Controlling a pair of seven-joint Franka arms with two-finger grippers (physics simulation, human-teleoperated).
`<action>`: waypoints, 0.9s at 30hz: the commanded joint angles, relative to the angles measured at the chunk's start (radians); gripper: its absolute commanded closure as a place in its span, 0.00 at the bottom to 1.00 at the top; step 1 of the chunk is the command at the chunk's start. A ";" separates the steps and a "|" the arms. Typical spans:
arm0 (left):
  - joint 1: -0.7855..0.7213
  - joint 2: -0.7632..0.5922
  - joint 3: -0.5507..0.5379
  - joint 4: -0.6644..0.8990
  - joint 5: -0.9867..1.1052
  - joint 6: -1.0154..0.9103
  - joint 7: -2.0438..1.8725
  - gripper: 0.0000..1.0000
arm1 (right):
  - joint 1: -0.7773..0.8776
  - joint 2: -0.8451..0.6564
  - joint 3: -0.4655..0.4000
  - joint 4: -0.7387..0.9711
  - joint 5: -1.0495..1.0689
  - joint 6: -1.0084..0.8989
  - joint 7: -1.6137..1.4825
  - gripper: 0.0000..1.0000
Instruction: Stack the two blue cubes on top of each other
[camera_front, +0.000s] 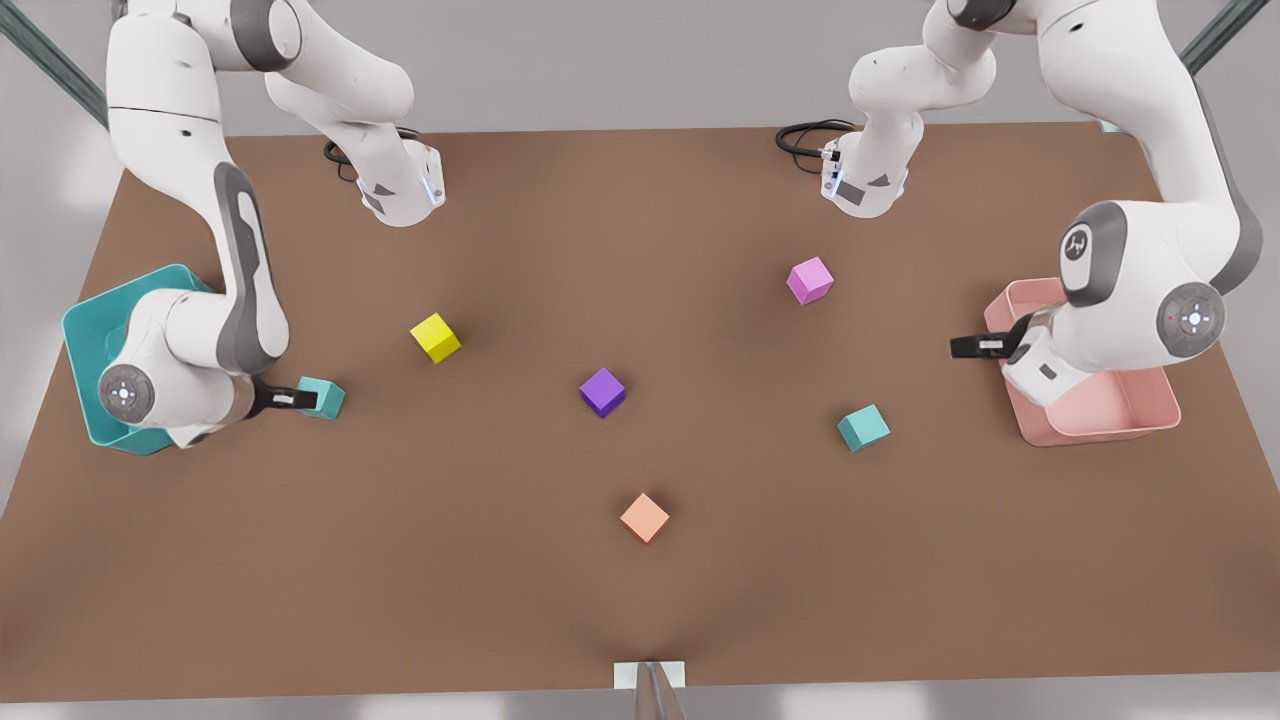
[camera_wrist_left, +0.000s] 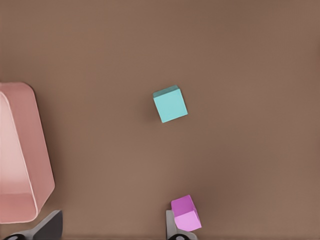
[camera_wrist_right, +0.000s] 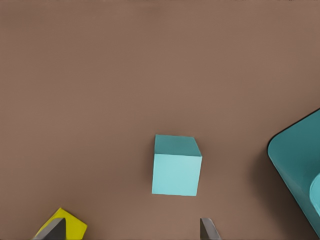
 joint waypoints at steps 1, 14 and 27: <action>0.001 -0.001 0.000 -0.001 0.001 -0.007 -0.014 0.00 | -0.001 -0.006 -0.004 -0.061 0.012 0.292 0.033 0.00; 0.002 0.007 0.000 -0.010 0.001 -0.036 -0.014 0.00 | -0.033 -0.008 -0.002 -0.276 0.025 0.503 0.019 0.00; 0.004 0.013 0.000 -0.010 0.001 -0.039 -0.014 0.00 | -0.065 0.001 -0.004 -0.319 0.028 0.483 0.017 0.00</action>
